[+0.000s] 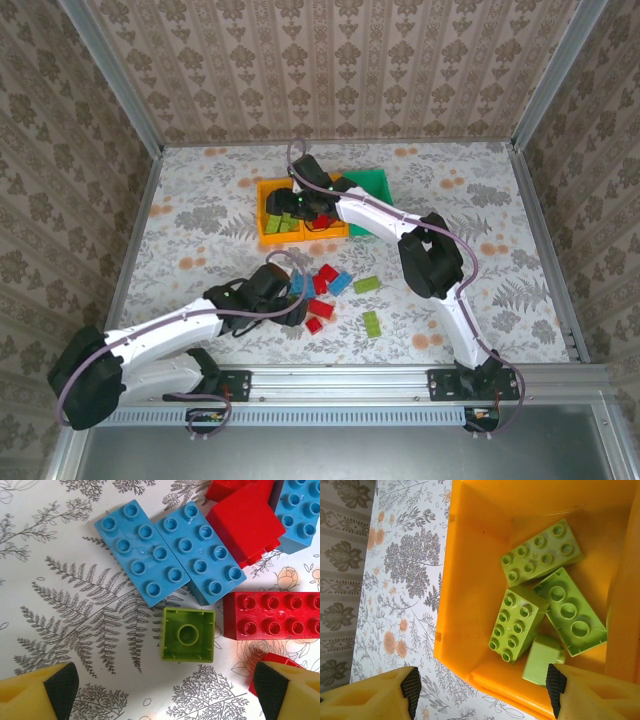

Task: Sort the legos into containers by color

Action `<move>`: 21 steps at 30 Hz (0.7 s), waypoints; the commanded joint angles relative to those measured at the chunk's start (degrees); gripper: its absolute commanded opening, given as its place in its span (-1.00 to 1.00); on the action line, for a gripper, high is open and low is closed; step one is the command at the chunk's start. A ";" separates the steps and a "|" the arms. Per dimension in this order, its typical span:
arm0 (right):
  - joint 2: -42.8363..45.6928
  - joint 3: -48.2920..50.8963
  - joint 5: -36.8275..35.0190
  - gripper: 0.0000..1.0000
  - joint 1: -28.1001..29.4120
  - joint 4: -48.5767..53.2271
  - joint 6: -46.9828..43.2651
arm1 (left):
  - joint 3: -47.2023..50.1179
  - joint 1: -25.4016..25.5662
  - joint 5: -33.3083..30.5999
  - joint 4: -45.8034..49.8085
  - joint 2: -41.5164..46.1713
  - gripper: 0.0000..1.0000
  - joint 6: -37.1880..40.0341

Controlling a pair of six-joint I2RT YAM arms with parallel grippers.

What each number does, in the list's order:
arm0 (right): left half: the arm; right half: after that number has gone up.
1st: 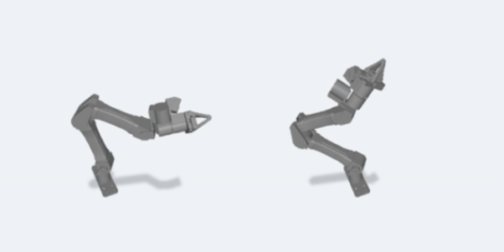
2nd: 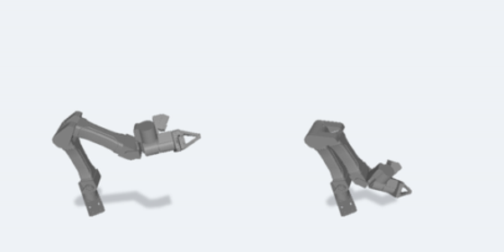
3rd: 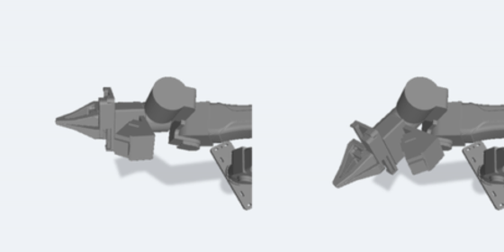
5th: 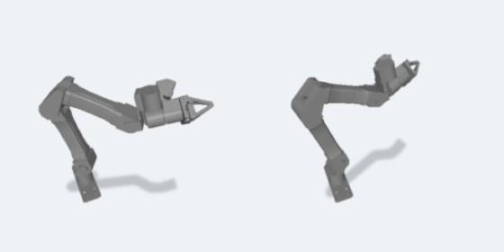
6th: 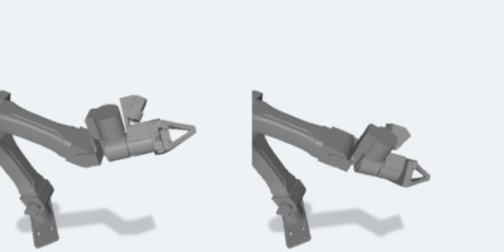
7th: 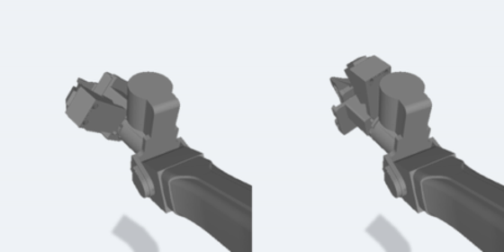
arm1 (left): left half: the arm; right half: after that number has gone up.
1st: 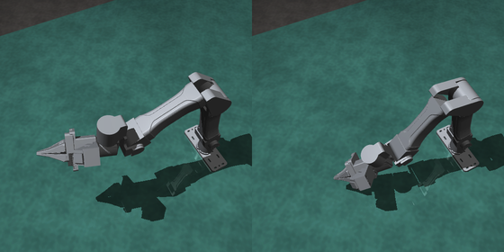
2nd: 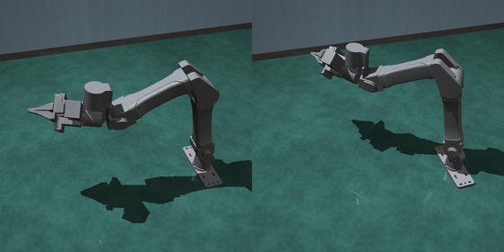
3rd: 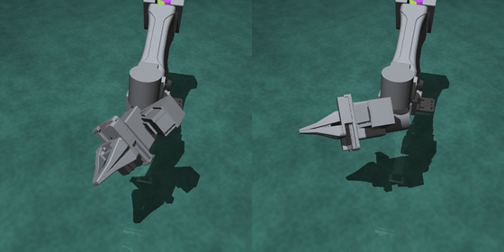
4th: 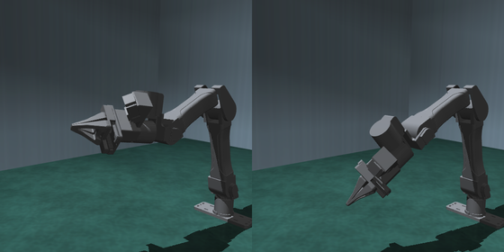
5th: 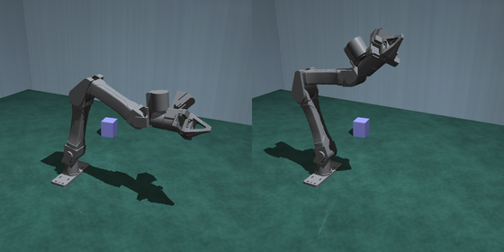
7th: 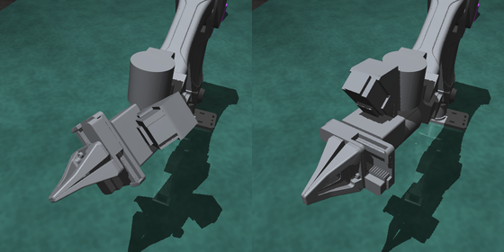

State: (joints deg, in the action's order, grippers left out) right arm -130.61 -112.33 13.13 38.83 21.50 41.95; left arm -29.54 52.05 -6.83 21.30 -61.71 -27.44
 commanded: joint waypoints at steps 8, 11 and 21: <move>14.98 12.90 -2.67 0.49 -1.80 0.24 -1.78 | -0.27 1.03 1.13 -4.11 -7.85 0.64 -0.60; 19.44 18.81 -4.68 0.50 -2.42 -0.61 -2.05 | -0.81 0.96 0.75 -4.52 -9.87 0.62 -0.72; 33.78 38.97 -12.59 0.54 -3.10 -1.14 -1.92 | -4.01 0.97 0.06 -5.84 -15.69 0.36 -0.20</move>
State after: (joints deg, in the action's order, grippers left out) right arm -100.95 -77.91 5.08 35.77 19.55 40.64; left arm -32.05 52.53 -6.66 16.78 -76.31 -27.42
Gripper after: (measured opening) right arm 0.767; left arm 0.693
